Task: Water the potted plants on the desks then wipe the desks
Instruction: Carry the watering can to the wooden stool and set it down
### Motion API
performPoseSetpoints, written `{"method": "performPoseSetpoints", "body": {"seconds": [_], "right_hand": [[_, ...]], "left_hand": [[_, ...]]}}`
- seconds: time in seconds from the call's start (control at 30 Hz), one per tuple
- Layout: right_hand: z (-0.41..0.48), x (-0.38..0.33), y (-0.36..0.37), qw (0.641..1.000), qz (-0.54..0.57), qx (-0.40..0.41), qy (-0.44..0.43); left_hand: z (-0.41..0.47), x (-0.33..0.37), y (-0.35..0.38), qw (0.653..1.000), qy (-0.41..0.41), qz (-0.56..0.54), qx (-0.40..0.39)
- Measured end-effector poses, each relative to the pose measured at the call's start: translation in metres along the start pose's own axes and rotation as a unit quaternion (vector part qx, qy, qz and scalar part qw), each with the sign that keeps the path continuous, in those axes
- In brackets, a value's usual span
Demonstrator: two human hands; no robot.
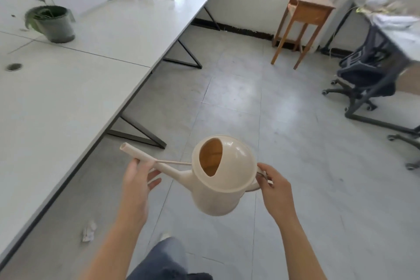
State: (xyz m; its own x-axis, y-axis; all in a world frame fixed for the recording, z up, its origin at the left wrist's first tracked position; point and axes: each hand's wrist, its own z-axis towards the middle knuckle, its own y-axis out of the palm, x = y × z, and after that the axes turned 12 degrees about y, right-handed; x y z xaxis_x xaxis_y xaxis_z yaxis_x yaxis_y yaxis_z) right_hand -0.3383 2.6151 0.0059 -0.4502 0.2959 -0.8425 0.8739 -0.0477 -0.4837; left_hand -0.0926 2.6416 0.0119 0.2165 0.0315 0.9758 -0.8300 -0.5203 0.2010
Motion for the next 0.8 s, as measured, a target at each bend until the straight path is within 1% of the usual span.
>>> {"method": "performPoseSetpoints", "body": {"seconds": [0.2, 0.37, 0.53, 0.63, 0.8], "right_hand": [[0.041, 0.018, -0.040, 0.998, 0.006, 0.052, 0.027], [0.098, 0.023, -0.065, 0.994, -0.010, 0.109, 0.019], [0.167, 0.019, -0.087, 0.981, 0.012, 0.189, 0.035], [0.209, 0.013, -0.103, 0.972, 0.010, 0.234, 0.030], [0.280, 0.009, -0.139, 0.967, -0.011, 0.250, 0.045]], "left_hand": [[0.027, -0.020, 0.069, 0.998, -0.018, 0.007, -0.052], [0.076, -0.033, 0.136, 0.996, -0.030, -0.010, -0.078], [0.133, -0.039, 0.216, 0.991, -0.040, -0.019, -0.128], [0.162, -0.042, 0.265, 0.986, -0.045, -0.011, -0.160], [0.199, -0.050, 0.338, 0.982, -0.053, -0.005, -0.182]]}}
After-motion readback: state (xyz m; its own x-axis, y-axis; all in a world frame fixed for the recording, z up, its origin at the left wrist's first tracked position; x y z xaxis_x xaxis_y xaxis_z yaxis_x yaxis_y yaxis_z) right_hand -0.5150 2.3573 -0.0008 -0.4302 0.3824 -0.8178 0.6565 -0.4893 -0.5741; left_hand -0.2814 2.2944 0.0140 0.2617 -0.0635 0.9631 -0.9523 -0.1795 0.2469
